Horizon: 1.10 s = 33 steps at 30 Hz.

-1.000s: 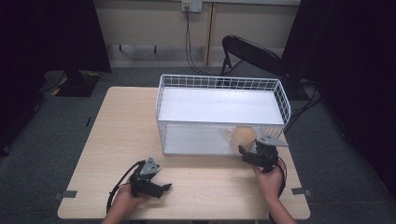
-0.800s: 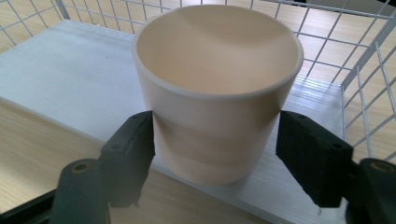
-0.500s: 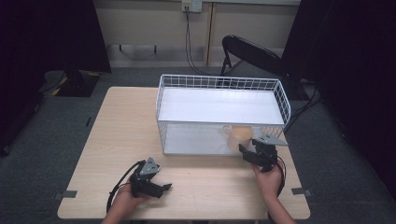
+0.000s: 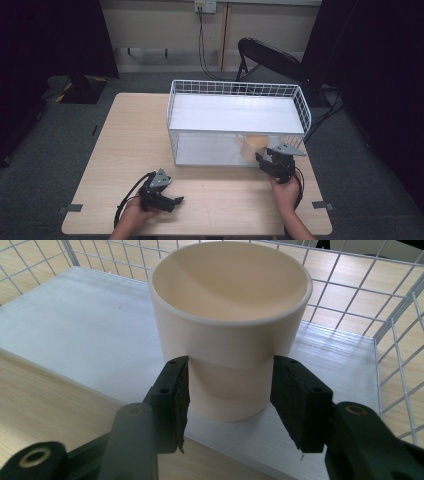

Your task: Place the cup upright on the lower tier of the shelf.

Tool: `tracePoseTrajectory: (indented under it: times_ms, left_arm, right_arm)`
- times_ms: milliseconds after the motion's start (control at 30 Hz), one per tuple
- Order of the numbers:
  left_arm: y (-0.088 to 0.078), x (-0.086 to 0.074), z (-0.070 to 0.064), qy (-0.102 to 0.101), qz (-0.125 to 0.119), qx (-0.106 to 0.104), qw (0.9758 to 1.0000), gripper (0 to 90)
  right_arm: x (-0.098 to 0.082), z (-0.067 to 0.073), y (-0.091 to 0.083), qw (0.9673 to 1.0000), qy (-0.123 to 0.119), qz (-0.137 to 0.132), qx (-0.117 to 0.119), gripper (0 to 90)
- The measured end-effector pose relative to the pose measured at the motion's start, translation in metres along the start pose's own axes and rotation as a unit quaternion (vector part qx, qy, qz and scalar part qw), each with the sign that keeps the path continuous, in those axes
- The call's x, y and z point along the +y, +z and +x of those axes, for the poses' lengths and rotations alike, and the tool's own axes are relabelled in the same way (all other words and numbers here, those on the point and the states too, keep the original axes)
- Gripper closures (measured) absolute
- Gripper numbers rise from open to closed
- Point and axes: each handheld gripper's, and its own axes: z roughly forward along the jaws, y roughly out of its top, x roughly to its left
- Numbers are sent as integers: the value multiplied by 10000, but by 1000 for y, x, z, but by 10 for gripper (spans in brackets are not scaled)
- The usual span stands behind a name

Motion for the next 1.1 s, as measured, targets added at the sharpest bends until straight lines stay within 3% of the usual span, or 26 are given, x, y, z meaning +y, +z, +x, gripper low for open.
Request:
tracePoseTrajectory:
  times_ms: [433,633,667,867,1100]
  left_arm:
    - [0,0,0,-2,-2,0,10000,121]
    - [0,0,0,-3,-2,-1,10000,121]
    - [0,0,0,-1,-1,0,10000,121]
    - [0,0,0,-1,-1,0,10000,121]
    - [0,0,0,0,0,-1,10000,121]
  right_arm:
    - [1,1,0,10000,-67,-55,-14,616]
    - [2,1,0,9999,-116,-40,57,445]
    - [2,2,0,9999,-106,-38,77,370]
    - [1,2,-1,9999,-81,-61,103,231]
    - [0,2,-1,9998,-127,-1,125,161]
